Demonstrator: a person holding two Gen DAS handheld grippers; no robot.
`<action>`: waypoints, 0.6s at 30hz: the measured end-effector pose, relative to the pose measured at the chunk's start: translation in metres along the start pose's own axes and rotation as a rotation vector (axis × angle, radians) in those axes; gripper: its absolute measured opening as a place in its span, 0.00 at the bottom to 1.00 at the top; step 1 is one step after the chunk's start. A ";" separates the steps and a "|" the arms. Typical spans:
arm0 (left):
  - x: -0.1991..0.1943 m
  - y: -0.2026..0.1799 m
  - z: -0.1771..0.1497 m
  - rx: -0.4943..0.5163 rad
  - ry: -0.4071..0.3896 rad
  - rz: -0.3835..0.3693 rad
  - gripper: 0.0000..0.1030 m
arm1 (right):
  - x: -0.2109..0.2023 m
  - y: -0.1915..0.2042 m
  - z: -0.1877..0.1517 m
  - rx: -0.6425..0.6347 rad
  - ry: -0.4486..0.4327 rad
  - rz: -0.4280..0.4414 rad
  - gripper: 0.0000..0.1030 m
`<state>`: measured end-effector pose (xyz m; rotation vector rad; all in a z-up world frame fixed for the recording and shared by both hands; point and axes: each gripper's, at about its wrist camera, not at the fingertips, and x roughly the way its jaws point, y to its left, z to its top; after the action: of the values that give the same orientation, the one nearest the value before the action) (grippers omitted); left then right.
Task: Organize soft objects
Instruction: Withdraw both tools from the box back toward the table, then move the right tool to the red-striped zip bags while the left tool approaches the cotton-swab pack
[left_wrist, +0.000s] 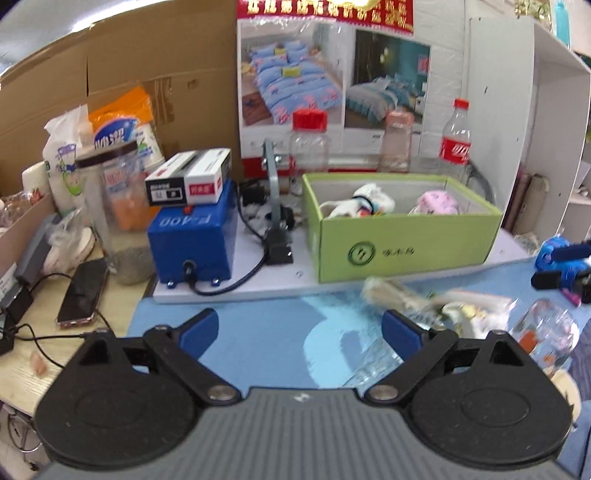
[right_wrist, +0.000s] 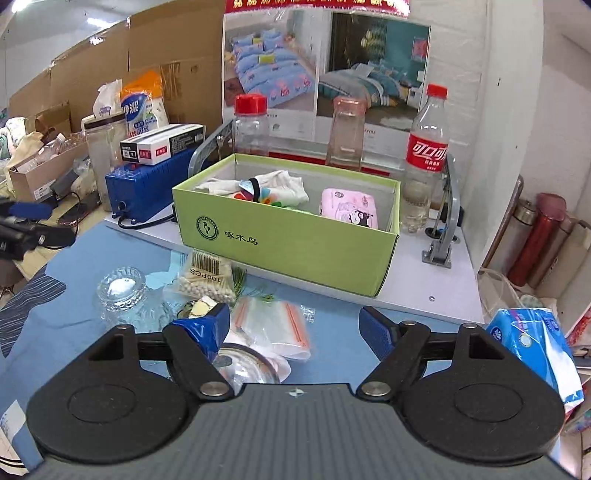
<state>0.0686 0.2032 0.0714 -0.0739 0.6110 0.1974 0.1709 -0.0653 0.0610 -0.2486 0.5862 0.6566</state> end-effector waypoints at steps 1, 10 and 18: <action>0.004 0.001 0.002 0.008 0.007 0.003 0.92 | 0.004 -0.002 0.001 0.003 0.012 0.013 0.62; 0.073 -0.020 0.050 0.098 0.144 -0.148 0.92 | 0.058 -0.012 0.026 -0.060 0.165 0.099 0.62; 0.172 -0.057 0.074 0.133 0.474 -0.346 0.92 | 0.088 -0.003 0.035 -0.132 0.217 0.185 0.63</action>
<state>0.2601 0.1848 0.0332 -0.0973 1.0686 -0.2040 0.2443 -0.0101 0.0386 -0.3961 0.7813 0.8547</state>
